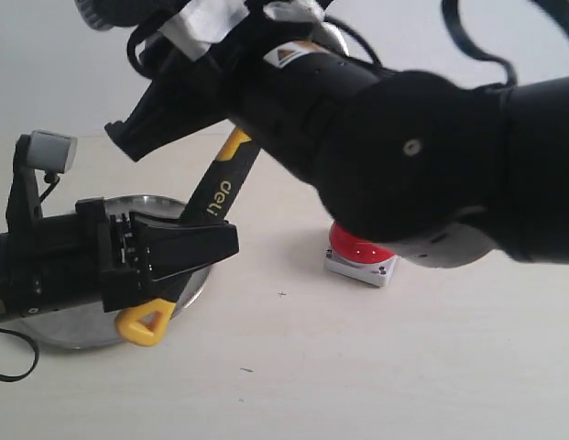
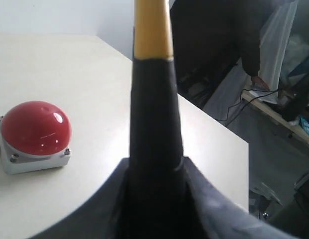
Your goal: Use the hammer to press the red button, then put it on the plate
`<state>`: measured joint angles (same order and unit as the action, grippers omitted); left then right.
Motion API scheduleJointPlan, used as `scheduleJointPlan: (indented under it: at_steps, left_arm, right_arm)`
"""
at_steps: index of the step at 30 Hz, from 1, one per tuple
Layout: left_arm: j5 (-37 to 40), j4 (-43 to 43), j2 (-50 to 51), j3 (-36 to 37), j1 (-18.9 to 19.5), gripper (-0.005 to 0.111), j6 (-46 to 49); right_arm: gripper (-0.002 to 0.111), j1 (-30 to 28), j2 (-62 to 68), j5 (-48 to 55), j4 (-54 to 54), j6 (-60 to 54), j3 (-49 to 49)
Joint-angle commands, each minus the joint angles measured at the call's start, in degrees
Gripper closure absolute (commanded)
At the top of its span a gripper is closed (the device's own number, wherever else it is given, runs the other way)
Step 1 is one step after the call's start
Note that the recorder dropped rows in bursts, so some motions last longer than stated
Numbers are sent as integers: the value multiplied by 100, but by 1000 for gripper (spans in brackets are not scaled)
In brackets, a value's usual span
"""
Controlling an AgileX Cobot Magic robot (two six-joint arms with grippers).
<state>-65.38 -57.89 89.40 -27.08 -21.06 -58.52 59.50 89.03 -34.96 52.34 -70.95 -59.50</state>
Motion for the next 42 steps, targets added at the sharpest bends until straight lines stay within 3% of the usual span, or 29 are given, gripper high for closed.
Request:
scheduleJointPlan:
  at_steps: [1,6,7,12,21,30,35,42]
  left_arm:
    - [-459,299,-96,-44,133,107,251]
    - [-459,199,-211,-44,401,107,354]
    - [-459,189,-263,-44,434,107,390]
    - [-459,-133,-766,-44,450,107,421]
    - [-459,-366,-1852,-44,450,107,270]
    - [-459,-277,-2009,-44,512,107,308]
    - [-459,-266,-2009,-44,511,107,308]
    - [-459,-22,-2009,-44,511,107,413]
  right_arm:
    - [67,-22,-848,113,1504,-1464,-29]
    - [69,-208,-1767,1357,4581,-4718,164]
    - [69,-285,-1919,1501,4761,-5009,247]
    - [69,-783,-2349,1641,4761,-4771,925]
    - [69,-1862,-1966,3959,4761,-4205,1613]
    - [69,-3790,-1925,7488,4054,-3020,1622]
    - [69,-4817,-1337,10339,4295,-3134,1296]
    - [69,-4953,-682,10493,4761,-3127,1054]
